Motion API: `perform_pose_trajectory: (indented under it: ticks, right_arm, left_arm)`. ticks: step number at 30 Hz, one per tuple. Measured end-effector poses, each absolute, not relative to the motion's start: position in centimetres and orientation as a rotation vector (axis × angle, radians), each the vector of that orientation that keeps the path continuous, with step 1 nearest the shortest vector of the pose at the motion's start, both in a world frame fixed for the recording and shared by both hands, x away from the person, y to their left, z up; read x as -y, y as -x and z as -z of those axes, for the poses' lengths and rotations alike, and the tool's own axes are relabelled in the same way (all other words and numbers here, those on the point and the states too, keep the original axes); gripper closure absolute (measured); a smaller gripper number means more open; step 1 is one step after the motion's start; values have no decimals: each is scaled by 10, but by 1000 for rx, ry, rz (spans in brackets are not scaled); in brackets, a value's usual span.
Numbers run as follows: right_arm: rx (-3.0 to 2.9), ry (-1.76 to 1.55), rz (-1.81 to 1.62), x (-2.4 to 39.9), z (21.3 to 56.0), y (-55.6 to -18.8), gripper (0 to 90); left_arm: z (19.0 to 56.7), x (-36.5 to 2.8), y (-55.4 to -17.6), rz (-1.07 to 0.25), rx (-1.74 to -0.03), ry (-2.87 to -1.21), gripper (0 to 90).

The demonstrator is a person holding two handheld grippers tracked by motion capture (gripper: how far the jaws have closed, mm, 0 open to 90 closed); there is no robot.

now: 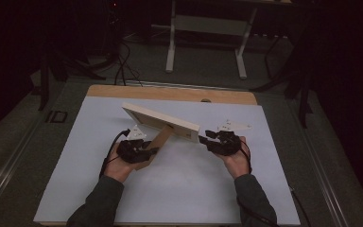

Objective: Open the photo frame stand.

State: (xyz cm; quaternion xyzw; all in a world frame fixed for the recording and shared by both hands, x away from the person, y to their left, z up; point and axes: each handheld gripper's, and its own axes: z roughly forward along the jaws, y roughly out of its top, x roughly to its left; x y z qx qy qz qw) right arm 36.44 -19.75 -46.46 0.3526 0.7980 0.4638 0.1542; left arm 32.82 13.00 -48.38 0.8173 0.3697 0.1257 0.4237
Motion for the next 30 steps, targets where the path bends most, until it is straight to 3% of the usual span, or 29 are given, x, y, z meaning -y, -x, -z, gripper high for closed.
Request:
perform_pose_trajectory:
  ticks: [30]
  right_arm:
    - [-2243,-1069,-1331,204,463,-371,578]
  left_arm:
    - [459,-156,-327,-314,-970,-1894,616]
